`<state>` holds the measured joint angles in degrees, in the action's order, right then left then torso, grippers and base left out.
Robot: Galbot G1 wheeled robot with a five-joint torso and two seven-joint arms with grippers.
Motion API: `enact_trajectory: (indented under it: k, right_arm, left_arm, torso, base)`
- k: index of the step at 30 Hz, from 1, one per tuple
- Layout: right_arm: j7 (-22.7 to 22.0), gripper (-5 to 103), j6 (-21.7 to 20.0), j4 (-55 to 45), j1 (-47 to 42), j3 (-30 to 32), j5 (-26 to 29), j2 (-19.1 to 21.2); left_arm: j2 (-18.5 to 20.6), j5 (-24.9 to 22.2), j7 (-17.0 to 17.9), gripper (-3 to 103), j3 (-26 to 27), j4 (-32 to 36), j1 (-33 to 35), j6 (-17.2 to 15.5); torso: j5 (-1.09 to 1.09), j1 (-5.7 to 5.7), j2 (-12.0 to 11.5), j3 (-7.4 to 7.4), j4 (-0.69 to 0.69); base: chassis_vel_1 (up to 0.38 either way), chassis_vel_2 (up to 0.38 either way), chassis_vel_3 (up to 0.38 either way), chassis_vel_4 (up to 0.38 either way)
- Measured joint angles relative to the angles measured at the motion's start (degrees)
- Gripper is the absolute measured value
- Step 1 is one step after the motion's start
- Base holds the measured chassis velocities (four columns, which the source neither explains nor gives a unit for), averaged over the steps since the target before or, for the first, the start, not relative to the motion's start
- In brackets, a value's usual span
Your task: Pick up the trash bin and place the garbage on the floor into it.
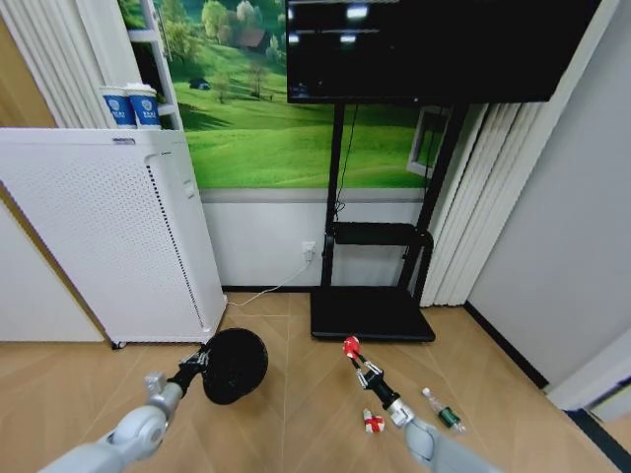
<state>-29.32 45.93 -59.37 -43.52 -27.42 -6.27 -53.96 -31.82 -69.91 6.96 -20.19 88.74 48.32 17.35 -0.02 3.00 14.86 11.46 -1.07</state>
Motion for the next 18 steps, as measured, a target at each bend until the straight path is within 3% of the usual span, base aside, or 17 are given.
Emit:
enact_trajectory:
  k: [2, 3, 5, 10, 12, 18]
  right_arm:
    - [-0.06, 19, -0.04, -1.54, 1.60, -1.52, 1.04, -0.09]
    - [-0.06, 19, -0.04, -1.54, 1.60, -1.52, 1.04, -0.09]
    - [-0.02, 19, -0.06, -3.61, 2.91, -3.06, 2.08, -0.22]
    - [0.13, 19, -0.09, -5.27, 3.62, -4.42, 2.58, -0.44]
    - [0.16, 19, -0.12, -5.95, 4.36, -5.90, 2.70, -0.98]
    - [0.15, 19, -0.15, -7.04, 4.52, -7.91, 2.54, -1.44]
  left_arm:
    - [-1.44, -1.14, 0.46, 8, -5.10, -0.98, -5.08, -0.08]
    - [-1.44, -1.14, 0.46, 8, -5.10, -0.98, -5.08, -0.08]
    - [-4.46, -1.77, 0.46, 8, -10.67, -3.48, -10.48, -0.11]
    - [-8.78, -3.64, 0.40, 8, -17.23, -6.68, -16.54, -0.08]
    - [-13.14, -5.73, 0.86, 8, -23.24, -9.44, -21.90, -0.10]
    - [-18.42, -6.60, 1.33, 8, -26.36, -11.33, -25.85, -0.11]
  torso:
    - [0.06, 0.00, 0.00, -0.01, 0.00]
    - [0.06, 0.00, 0.00, -0.01, 0.00]
    - [-0.01, 0.00, 0.00, 0.00, -0.01]
    - [0.04, 0.00, 0.00, 0.00, -0.02]
    - [0.03, 0.00, 0.00, 0.00, -0.03]
    - [0.03, 0.00, 0.00, 0.00, -0.04]
  base:
    - [0.000, 0.000, 0.000, 0.000]
    - [0.000, 0.000, 0.000, 0.000]
    - [0.000, 0.000, 0.000, 0.000]
    - [0.000, 0.000, 0.000, 0.000]
    - [0.000, 0.000, 0.000, 0.000]
    - [0.000, 0.000, 0.000, 0.000]
